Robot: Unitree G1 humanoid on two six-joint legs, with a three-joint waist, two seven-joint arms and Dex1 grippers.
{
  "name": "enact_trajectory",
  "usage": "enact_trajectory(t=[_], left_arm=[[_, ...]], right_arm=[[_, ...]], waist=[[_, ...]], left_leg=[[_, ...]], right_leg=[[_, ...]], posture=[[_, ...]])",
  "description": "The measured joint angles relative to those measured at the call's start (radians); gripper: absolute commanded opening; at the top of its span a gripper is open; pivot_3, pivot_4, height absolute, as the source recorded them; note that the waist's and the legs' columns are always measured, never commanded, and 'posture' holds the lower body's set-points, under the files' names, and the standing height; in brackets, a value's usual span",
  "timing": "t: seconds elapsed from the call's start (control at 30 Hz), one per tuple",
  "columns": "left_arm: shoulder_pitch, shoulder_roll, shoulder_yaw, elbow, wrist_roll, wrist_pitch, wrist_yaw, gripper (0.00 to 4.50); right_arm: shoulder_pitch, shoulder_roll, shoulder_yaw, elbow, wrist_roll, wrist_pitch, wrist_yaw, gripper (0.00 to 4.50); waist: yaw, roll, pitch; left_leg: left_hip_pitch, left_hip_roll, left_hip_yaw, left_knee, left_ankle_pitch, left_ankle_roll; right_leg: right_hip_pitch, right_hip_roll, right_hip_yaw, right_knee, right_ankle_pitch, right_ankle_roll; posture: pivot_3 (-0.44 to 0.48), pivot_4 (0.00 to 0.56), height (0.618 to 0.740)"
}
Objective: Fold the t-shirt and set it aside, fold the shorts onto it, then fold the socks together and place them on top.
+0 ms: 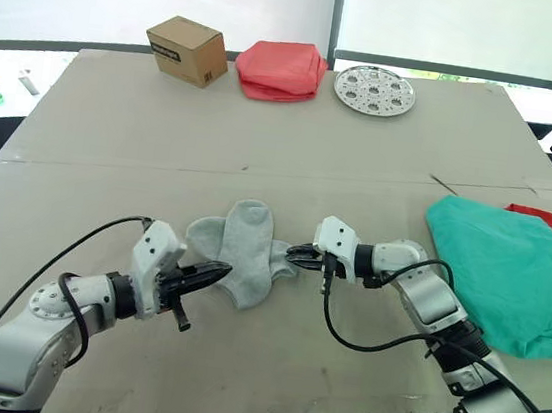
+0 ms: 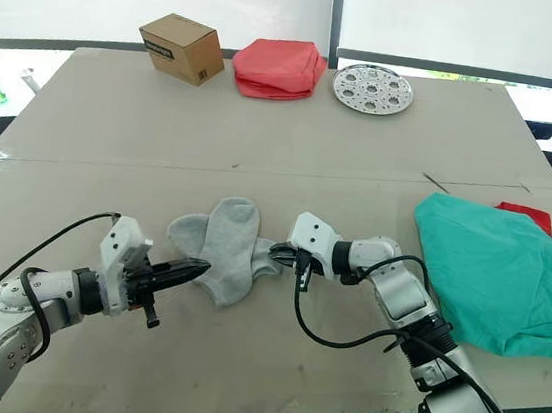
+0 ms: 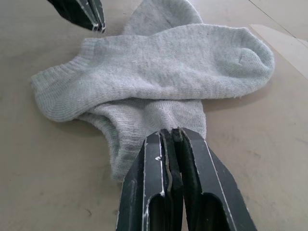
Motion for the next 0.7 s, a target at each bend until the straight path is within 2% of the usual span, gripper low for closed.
enact_trajectory(t=[0.03, 0.07, 0.13, 0.2, 0.27, 0.33, 0.47, 0.57, 0.6, 0.63, 0.7], left_arm=[[-0.002, -0.001, 0.007, -0.004, -0.015, 0.014, 0.009, 0.0], [0.0, 0.004, 0.014, -0.009, -0.021, 0.027, 0.009, 0.33], [0.021, 0.038, 0.038, -0.01, -0.041, 0.045, -0.012, 0.96], [0.041, 0.074, 0.065, -0.003, -0.046, 0.058, -0.035, 1.91], [0.041, 0.078, 0.079, 0.006, -0.063, 0.088, -0.034, 2.57], [0.041, 0.089, 0.087, 0.016, -0.101, 0.148, -0.033, 3.51], [-0.014, 0.064, 0.094, 0.016, -0.196, 0.275, 0.027, 3.51], [-0.052, 0.054, 0.072, 0.015, -0.214, 0.345, 0.085, 3.51], [-0.055, 0.049, 0.067, 0.015, -0.214, 0.354, 0.094, 3.05], [-0.06, 0.046, 0.061, 0.015, -0.215, 0.366, 0.105, 2.34], [-0.073, 0.043, 0.033, 0.015, -0.22, 0.423, 0.149, 1.84]], right_arm=[[0.0, 0.005, -0.011, 0.0, 0.008, 0.013, 0.0, 0.65], [0.0, 0.01, -0.026, -0.004, 0.029, 0.033, 0.004, 0.84], [0.0, 0.005, -0.052, -0.033, 0.066, 0.067, 0.022, 1.73], [0.0, -0.005, -0.065, -0.064, 0.075, 0.068, 0.038, 2.68], [0.0, -0.007, -0.065, -0.079, 0.087, 0.08, 0.057, 2.7], [0.002, -0.006, -0.061, -0.103, 0.114, 0.102, 0.091, 2.7], [0.002, -0.003, -0.059, -0.111, 0.112, 0.102, 0.103, 2.7], [0.012, -0.002, -0.056, -0.113, 0.105, 0.094, 0.097, 2.7], [0.014, -0.002, -0.054, -0.114, 0.104, 0.093, 0.097, 2.7], [0.018, -0.002, -0.052, -0.115, 0.103, 0.092, 0.096, 2.7], [0.032, -0.004, -0.05, -0.121, 0.099, 0.09, 0.089, 2.7]], waist=[[0.001, 0.0, 0.0], [0.001, 0.0, 0.0], [0.001, 0.0, 0.0], [0.0, 0.001, 0.0], [0.0, 0.001, 0.0], [0.0, 0.001, 0.0], [0.003, 0.0, 0.0], [0.001, 0.0, 0.0], [0.001, 0.0, 0.0], [0.001, 0.0, 0.0], [0.0, 0.0, 0.0]], left_leg=[[0.0, 0.0, 0.0, 0.0, 0.0, 0.0], [0.0, 0.0, 0.0, 0.0, 0.0, 0.0], [0.0, 0.0, 0.0, 0.0, 0.0, 0.0], [0.0, 0.0, 0.0, 0.0, 0.0, 0.001], [0.0, 0.0, 0.0, 0.0, -0.001, 0.002], [0.0, 0.0, 0.0, 0.0, -0.002, 0.003], [0.0, 0.0, -0.001, 0.001, -0.001, 0.001], [0.001, 0.0, 0.0, 0.0, 0.0, 0.0], [0.001, 0.0, -0.001, 0.0, 0.0, 0.0], [0.001, 0.0, -0.001, 0.0, 0.0, 0.0], [0.001, 0.0, -0.001, 0.0, 0.0, -0.001]], right_leg=[[0.0, 0.0, 0.0, 0.0, 0.0, 0.0], [0.0, 0.0, 0.0, 0.0, 0.0, 0.0], [0.0, 0.0, 0.0, 0.0, 0.0, 0.0], [0.0, 0.0, 0.0, 0.0, 0.0, 0.0], [0.0, 0.0, 0.0, 0.0, 0.0, 0.0], [0.0, 0.001, 0.0, 0.0, 0.0, 0.0], [0.001, 0.0, 0.0, 0.0, 0.0, 0.0], [0.001, 0.0, 0.0, 0.0, 0.0, 0.0], [0.001, 0.0, 0.0, 0.0, 0.0, 0.0], [0.001, 0.0, 0.0, 0.0, 0.0, 0.0], [0.001, 0.001, 0.0, 0.0, 0.0, 0.0]], posture=[[0.0, 0.15, 0.74], [0.0, 0.15, 0.74], [0.0, 0.15, 0.74], [0.0, 0.15, 0.74], [0.0, 0.15, 0.74], [0.0, 0.15, 0.74], [0.0, 0.15, 0.74], [0.0, 0.15, 0.74], [0.0, 0.15, 0.74], [0.0, 0.15, 0.74], [0.0, 0.15, 0.74]])
